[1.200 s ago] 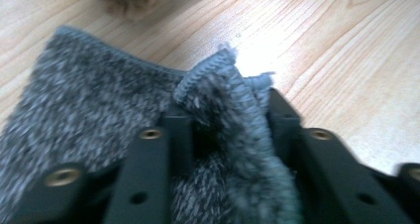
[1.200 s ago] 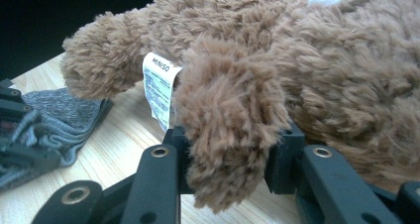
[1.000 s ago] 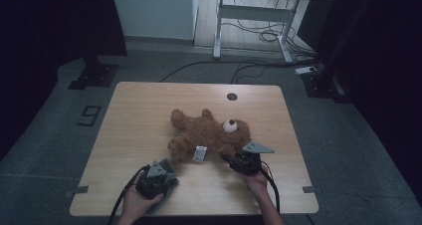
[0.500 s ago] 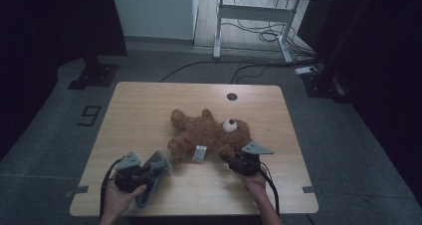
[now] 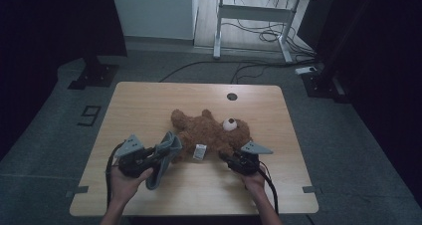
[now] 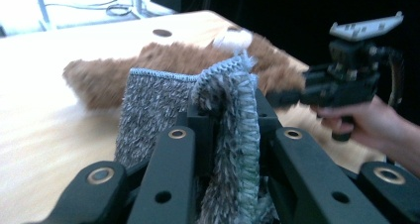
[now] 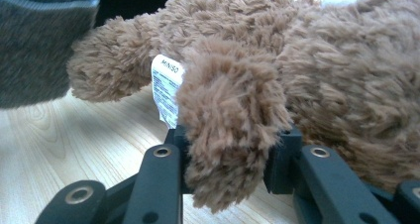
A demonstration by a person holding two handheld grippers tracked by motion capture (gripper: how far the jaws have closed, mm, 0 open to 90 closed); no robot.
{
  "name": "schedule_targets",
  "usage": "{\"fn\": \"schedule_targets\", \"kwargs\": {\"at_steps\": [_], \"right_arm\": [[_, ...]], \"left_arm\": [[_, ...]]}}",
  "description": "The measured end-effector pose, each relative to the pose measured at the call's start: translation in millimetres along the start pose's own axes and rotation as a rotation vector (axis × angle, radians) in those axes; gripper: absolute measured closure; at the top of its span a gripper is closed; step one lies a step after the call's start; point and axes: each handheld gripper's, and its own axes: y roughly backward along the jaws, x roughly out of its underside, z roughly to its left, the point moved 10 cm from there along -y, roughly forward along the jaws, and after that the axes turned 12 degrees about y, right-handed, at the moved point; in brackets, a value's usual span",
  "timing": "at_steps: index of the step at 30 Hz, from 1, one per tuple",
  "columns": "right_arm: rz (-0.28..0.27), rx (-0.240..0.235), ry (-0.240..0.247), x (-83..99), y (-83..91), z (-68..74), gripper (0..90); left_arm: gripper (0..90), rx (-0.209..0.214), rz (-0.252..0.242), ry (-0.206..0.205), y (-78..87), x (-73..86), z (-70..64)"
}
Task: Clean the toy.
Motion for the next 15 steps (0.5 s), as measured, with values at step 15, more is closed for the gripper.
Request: {"fn": "schedule_targets", "kwargs": {"at_steps": [15], "right_arm": [[-0.004, 0.0, -0.008, 1.8, -0.3, -1.1, 66.7]], "left_arm": [[77.7, 0.048, 0.12, 0.015, -135.0, -7.9, -39.1]]}}
